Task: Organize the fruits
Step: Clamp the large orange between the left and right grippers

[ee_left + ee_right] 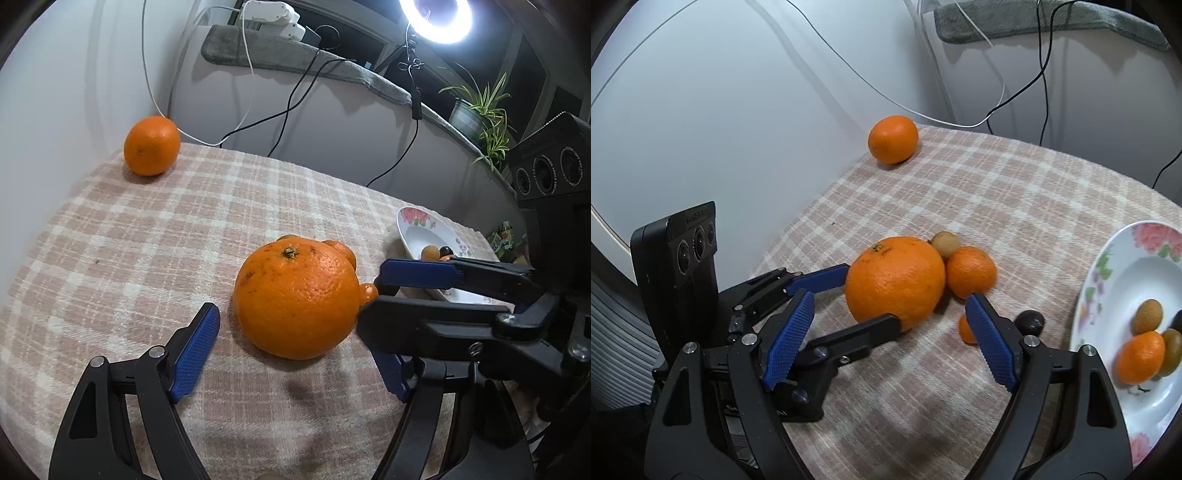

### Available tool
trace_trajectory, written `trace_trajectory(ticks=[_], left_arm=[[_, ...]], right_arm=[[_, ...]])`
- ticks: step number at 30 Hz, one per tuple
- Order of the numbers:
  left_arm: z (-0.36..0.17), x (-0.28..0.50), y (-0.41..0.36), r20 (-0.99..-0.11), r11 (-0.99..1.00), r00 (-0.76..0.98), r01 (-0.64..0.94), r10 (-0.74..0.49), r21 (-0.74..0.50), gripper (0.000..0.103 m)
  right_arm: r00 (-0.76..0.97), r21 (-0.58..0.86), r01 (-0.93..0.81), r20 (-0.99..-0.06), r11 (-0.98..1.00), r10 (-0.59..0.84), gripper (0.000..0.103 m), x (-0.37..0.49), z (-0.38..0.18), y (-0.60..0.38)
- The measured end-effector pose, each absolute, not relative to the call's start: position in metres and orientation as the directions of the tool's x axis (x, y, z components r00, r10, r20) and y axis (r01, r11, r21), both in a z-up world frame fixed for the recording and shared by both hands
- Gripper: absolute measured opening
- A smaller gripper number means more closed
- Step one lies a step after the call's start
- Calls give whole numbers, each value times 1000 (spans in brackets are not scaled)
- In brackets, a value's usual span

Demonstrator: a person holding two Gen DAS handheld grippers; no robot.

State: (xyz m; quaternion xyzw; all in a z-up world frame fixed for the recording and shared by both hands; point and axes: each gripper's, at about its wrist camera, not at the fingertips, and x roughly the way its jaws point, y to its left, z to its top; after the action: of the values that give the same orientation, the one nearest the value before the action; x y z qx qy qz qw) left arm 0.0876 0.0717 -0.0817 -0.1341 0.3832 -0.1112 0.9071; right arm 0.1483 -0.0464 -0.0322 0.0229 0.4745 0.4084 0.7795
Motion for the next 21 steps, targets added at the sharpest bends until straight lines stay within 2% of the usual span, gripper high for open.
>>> trace_trajectory(ticks=[3,7,10,21], left_arm=[[-82,90,72,-666,937,677,105,-313,-334,77],[-84,94,73,-668,932,669,110,-326,-346,75],[-84,95,72,-668,932,667,117,-330,-344,72],[-82,92,69,-666,937,675,112,-316,-330,71]], right_arm=[[203,435,-608,-723,664,660,86,150,-36,-41],[183,446,-603,-730,662,659,73,153,-41,-36],[170,457,-597,-731,659,661,68,155,-43,-33],[166,459,-578,-743,675,648,64,161,-50,-30]])
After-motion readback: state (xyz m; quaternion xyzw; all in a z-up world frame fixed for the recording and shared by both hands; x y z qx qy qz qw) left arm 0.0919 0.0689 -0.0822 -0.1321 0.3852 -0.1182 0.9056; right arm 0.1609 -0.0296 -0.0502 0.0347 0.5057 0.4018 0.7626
